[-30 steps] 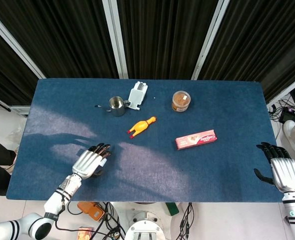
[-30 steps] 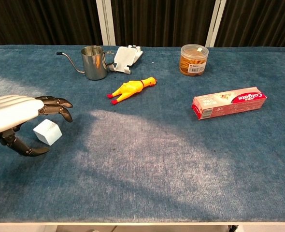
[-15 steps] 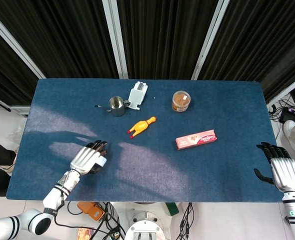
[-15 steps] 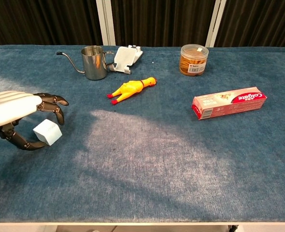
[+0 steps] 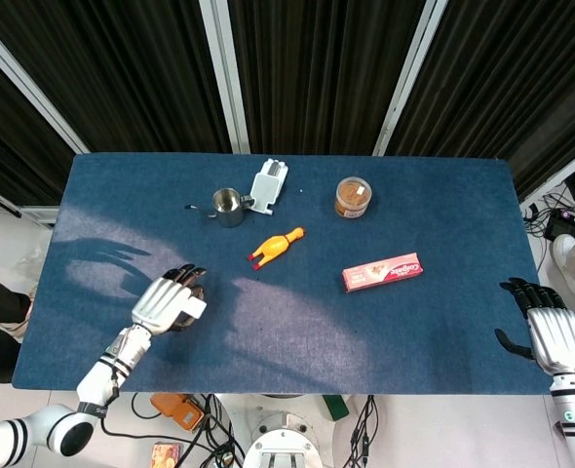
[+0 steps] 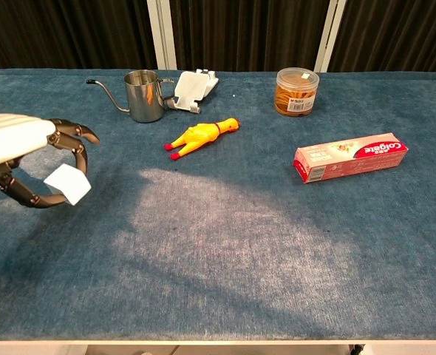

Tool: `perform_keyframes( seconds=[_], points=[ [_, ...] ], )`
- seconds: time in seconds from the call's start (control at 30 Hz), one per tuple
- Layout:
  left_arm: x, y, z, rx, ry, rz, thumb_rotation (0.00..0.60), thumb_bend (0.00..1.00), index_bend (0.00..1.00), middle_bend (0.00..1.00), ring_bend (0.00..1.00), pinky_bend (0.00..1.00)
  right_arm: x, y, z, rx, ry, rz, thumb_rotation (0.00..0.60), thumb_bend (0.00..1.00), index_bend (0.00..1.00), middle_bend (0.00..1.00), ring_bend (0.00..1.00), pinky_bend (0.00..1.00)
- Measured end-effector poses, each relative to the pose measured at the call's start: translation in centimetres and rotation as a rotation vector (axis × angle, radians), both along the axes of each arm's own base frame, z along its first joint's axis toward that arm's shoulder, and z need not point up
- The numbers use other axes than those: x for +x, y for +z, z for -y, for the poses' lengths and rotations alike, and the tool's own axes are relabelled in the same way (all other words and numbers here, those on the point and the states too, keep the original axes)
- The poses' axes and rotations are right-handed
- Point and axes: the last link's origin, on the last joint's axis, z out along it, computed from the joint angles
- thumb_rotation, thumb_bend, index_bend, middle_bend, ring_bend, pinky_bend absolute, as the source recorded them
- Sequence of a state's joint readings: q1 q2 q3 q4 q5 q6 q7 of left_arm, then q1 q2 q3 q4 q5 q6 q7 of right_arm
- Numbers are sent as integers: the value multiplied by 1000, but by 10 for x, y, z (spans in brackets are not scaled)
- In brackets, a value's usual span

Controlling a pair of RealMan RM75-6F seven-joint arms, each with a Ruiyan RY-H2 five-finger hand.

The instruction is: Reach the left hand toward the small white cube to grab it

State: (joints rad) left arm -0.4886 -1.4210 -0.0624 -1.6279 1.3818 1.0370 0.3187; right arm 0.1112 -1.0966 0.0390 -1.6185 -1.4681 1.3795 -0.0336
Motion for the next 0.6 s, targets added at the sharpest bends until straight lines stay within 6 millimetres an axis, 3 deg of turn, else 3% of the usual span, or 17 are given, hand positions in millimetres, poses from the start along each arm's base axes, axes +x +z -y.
perform_keyframes(
  seconds=[0.27, 0.6],
  points=[
    [41, 57, -3, 0, 3, 177, 600, 432, 534, 136, 104, 255, 0, 0, -1, 3, 3, -1, 600, 392, 271, 222, 238, 212],
    [83, 113, 10, -176, 52, 398, 600, 420, 534, 136, 104, 255, 2, -1, -3, 11, 5, -1, 600, 392, 272, 222, 238, 212]
  ],
)
